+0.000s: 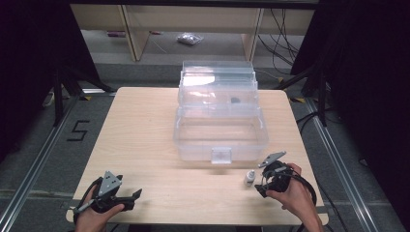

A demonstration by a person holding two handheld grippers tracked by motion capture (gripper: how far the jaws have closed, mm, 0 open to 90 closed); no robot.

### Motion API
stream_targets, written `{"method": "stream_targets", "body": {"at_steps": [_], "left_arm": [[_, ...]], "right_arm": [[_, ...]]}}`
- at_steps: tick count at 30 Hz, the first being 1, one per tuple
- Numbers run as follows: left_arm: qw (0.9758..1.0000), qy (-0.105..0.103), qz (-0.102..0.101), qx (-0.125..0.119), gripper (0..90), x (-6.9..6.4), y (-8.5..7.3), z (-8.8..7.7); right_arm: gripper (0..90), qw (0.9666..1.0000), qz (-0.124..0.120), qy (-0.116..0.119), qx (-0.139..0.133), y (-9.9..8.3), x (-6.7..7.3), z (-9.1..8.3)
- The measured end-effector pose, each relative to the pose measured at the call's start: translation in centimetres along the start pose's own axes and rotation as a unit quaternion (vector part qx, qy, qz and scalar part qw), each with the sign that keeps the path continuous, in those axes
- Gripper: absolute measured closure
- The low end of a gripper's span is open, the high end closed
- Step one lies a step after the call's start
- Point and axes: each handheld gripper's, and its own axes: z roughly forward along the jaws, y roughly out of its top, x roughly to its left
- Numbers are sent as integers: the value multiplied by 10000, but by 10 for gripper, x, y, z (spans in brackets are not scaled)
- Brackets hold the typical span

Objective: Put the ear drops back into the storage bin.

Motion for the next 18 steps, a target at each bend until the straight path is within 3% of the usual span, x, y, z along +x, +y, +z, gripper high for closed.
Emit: {"method": "stream_targets", "body": {"at_steps": [6, 8, 9, 11, 14, 18], "left_arm": [[9999, 6, -111, -57, 149, -1, -1, 1], [10000, 21, -14, 18, 149, 1, -1, 0], [9999, 18, -115, -46, 149, 0, -1, 1], [10000, 26, -59, 17, 149, 1, -1, 0], [9999, 20, -110, -19, 149, 0, -1, 1], [9999, 24, -120, -14, 149, 1, -1, 1]], "right_arm": [[274, 9996, -274, 36, 41, 12, 3, 5], [278, 9995, -309, 43, 82, 16, 4, 7], [280, 9993, -363, 41, 107, 19, 5, 8], [301, 9989, -449, 85, 138, 25, 7, 11], [315, 9986, -451, 112, 254, 29, 9, 14], [358, 9966, -673, 110, 463, 39, 8, 22]]}}
